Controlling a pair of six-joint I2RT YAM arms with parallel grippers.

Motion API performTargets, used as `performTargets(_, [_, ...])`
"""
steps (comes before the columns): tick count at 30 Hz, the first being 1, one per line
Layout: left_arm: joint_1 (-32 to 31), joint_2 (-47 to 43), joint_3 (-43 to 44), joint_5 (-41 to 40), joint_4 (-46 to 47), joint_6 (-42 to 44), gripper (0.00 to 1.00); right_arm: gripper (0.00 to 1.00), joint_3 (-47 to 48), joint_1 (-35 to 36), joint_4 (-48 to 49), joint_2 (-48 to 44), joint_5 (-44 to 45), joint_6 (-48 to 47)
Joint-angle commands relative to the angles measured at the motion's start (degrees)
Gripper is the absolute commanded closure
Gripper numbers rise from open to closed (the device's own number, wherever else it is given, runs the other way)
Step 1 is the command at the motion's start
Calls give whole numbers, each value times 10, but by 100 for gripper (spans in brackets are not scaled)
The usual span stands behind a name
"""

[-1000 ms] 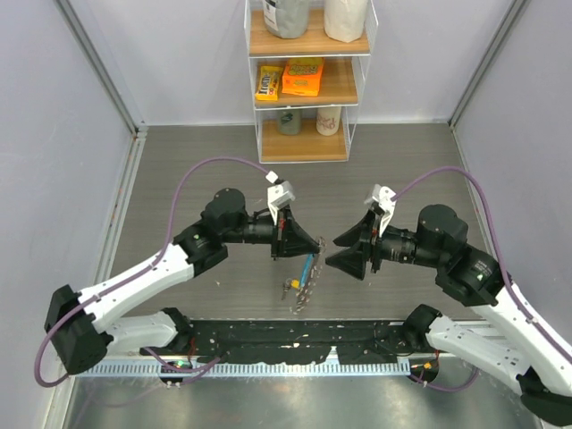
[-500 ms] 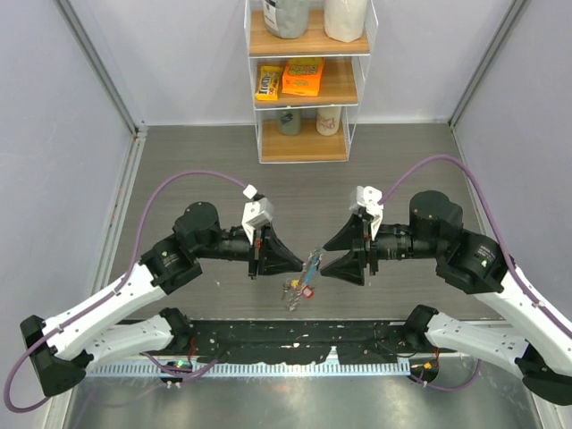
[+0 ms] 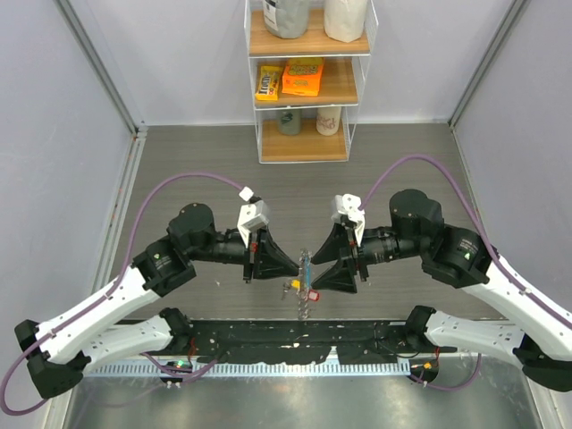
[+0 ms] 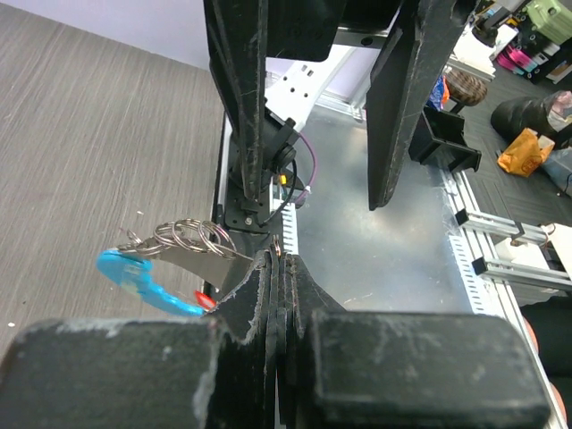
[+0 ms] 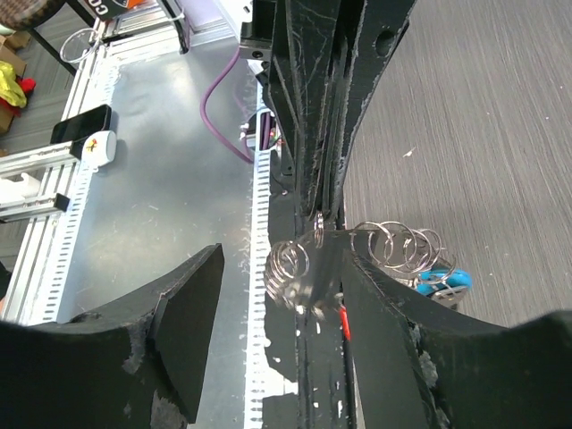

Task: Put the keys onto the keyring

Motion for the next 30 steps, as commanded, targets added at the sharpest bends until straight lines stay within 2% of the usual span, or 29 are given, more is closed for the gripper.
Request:
performTargets(1, [-3,-13,31,10,15,-3,100,39,15,9,41,7,-1,3])
performTargets(12, [-4,-12,45,13,8,-8,100,41,25,35,47,35,12,-5])
performTargets(17, [-4,-12,45,12,6,-10,100,46,30,46,54,42,18,-5])
performTargets(19, [-4,-12,45,12,6,-10,100,49,32,50,56,47,25,-5])
performTargets(24, [-4,-14,46,9,5,-10,100,64,35,62,52,52,31,-10])
performTargets(28, [-4,-14,50,9,3,-9,100,67,35,68,49,54,35,-12])
performTargets(30, [-4,-12,51,12,4,-10,100,79,36,71,49,56,43,-11])
